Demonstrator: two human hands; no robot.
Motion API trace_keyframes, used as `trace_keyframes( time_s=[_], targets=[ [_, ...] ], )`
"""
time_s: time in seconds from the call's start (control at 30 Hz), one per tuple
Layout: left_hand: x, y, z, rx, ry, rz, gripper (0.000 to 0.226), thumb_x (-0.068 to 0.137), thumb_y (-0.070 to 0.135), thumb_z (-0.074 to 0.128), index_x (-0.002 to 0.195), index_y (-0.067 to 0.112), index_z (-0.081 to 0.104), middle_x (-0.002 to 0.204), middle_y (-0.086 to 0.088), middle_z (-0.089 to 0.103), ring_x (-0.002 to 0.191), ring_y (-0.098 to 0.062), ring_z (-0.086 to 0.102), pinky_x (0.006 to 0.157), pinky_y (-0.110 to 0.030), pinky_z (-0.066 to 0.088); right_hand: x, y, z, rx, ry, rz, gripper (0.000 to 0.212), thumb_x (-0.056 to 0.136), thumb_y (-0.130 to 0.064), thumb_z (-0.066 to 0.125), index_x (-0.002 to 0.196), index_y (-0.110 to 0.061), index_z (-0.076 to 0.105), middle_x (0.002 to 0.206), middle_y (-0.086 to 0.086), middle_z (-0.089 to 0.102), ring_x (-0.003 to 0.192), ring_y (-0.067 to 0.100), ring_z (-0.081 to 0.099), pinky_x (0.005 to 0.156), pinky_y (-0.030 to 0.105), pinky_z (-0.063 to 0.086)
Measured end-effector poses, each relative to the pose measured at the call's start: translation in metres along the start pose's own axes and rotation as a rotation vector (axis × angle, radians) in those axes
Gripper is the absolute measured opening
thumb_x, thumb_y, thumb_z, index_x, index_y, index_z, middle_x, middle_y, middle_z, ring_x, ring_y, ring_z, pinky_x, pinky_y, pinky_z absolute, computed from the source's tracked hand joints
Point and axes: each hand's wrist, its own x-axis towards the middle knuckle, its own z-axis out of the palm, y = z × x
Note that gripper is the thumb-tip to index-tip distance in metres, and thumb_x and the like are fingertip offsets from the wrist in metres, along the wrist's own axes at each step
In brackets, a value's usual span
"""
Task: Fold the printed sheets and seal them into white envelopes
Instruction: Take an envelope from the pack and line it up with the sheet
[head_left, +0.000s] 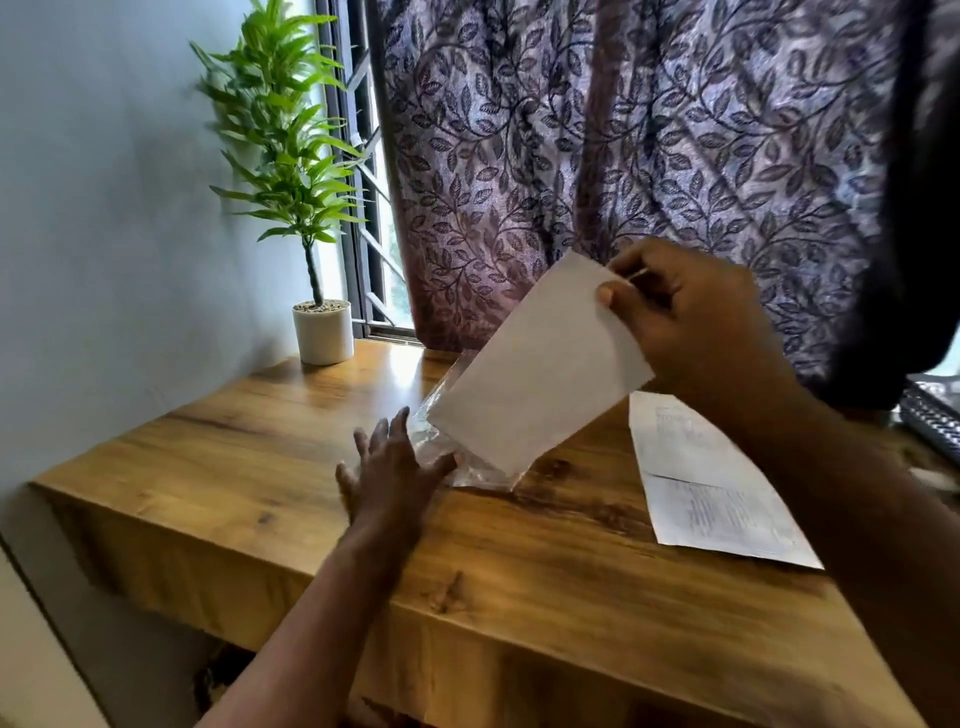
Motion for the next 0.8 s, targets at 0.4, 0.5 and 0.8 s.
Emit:
trace_keyframes(
  time_s=[0.4, 0.5, 0.8],
  targets=[
    [-0.006, 0.170, -0.064, -1.048, -0.064, 0.433, 0.028, 0.085, -0.004, 0.050, 0.103, 0.001, 0.070, 0.104, -0.018, 0.074, 0.096, -0.029, 0.070, 0.082, -0.039, 0.056, 0.011, 0.057, -0.089, 0.004, 0.209, 0.027, 0.016, 0.095, -0.026, 0.067, 0.106, -0.016, 0.071, 0.092, -0.007, 0.066, 0.080, 0.005, 0.059, 0.073, 0.029, 0.049],
    [-0.021, 0.206, -0.070, -1.009, -0.294, 0.511, 0.022, 0.102, 0.010, 0.049, 0.116, 0.005, 0.066, 0.104, -0.014, 0.075, 0.094, -0.023, 0.073, 0.074, -0.031, 0.060, 0.007, 0.072, -0.103, -0.017, 0.183, 0.043, 0.013, 0.094, -0.025, 0.068, 0.103, -0.015, 0.072, 0.090, -0.006, 0.067, 0.080, 0.008, 0.060, 0.072, 0.028, 0.047],
    [-0.051, 0.277, -0.013, -0.722, -0.164, 0.728, 0.014, 0.090, 0.016, 0.069, 0.103, 0.021, 0.069, 0.091, 0.004, 0.076, 0.083, -0.013, 0.072, 0.072, -0.036, 0.060, -0.027, 0.109, -0.099, 0.037, 0.300, 0.111, 0.050, 0.083, -0.034, 0.079, 0.125, -0.019, 0.056, 0.121, -0.011, 0.060, 0.105, 0.013, 0.060, 0.085, 0.031, 0.052]
  ],
)
